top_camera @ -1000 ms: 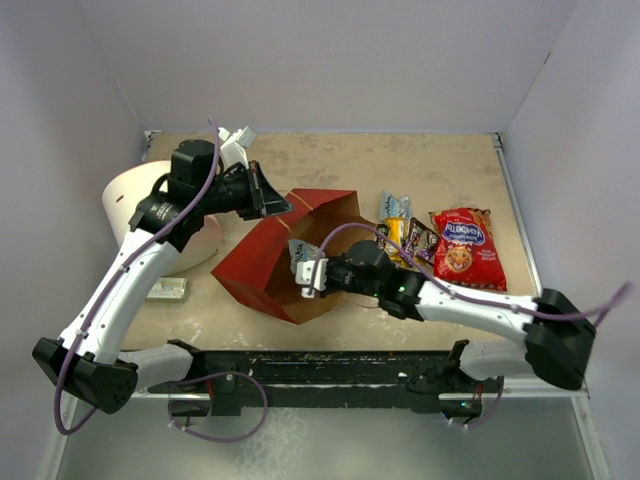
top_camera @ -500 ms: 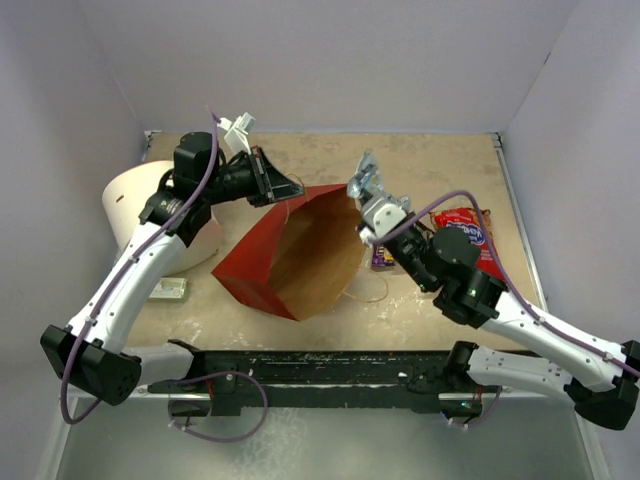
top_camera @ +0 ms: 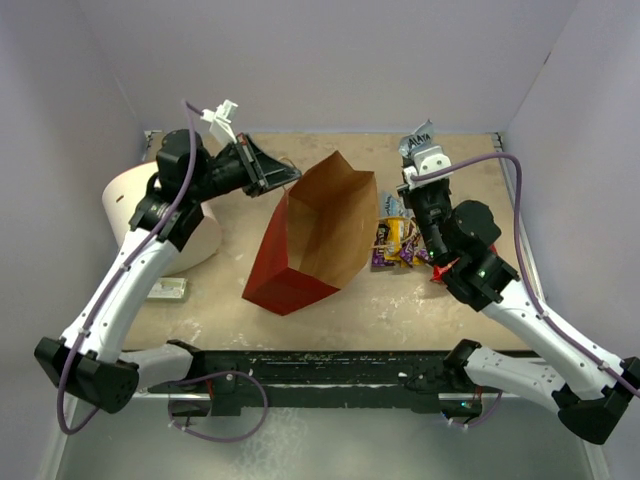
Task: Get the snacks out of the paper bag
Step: Place the snack at the center of the board.
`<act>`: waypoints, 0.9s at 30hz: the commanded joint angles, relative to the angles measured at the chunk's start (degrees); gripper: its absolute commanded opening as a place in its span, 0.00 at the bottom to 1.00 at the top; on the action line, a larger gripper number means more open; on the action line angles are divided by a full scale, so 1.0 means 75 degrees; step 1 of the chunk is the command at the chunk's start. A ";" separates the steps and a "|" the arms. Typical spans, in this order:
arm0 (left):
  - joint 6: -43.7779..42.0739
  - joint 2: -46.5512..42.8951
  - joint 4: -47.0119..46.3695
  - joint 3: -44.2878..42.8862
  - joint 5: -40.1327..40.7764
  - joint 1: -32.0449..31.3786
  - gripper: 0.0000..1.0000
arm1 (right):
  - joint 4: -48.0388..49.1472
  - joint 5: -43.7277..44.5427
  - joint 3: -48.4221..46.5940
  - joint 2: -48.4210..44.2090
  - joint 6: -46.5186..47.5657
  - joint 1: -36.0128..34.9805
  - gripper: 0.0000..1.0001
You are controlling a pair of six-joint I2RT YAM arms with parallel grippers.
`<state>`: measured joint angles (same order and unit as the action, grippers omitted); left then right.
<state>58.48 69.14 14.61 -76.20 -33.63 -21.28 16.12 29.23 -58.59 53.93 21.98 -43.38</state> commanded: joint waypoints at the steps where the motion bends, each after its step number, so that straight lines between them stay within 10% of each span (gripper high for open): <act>1: 0.0129 -0.0884 0.1037 0.0761 0.0879 0.0248 0.00 | 0.0290 0.0170 -0.0302 -0.0149 -0.0157 0.0051 0.00; 9: -0.0653 -0.1203 0.3184 0.0987 0.1943 0.0425 0.02 | -0.0311 0.0142 -0.0513 0.0457 -0.0739 0.0608 0.00; 19: -0.1363 -0.1067 0.4544 -0.0156 0.2906 0.0432 0.46 | -0.3013 -0.0851 -0.2318 0.3742 -0.4436 0.2680 0.00; 27: -0.1822 -0.1346 0.5489 -0.0797 0.3861 0.0429 0.72 | -0.5270 -0.0661 -0.4872 0.6856 -0.4871 0.3075 0.00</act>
<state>48.14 61.04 52.01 -79.15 -9.52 -18.39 -14.00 23.53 -88.18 100.88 -9.82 -20.69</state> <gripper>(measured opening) 0.693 0.103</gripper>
